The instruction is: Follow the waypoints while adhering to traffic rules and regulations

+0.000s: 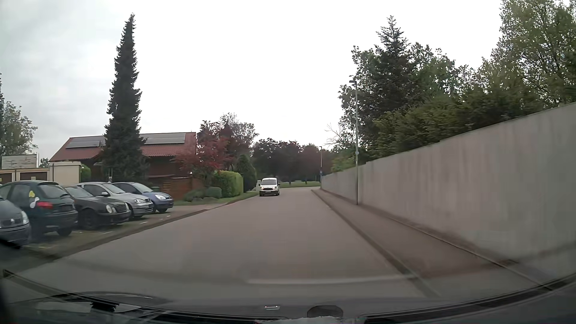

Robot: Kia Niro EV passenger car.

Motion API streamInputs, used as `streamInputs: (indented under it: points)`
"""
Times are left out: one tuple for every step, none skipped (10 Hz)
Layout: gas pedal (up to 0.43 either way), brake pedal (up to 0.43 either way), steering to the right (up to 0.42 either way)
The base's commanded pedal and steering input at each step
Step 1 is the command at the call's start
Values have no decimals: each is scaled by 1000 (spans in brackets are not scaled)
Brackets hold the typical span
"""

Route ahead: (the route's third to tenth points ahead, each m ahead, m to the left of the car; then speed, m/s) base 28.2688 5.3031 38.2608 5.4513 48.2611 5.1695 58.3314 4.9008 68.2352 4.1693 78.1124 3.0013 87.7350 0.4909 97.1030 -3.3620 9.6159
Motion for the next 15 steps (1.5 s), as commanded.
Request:
streamInputs:
  points:
    - [59, 0, 5]
    - [59, 0, 5]
    - [59, 0, 5]
    - [59, 0, 4]
    - [59, 0, 5]
    - [59, 0, 5]
    - [59, 0, 4]
    - [47, 0, 4]
    - [39, 0, 1]
    - [39, 0, -1]
    - [20, 0, -1]
    - [20, 0, 1]
    - [20, 0, 2]
    - [20, 0, 2]
    - [20, 0, 2]
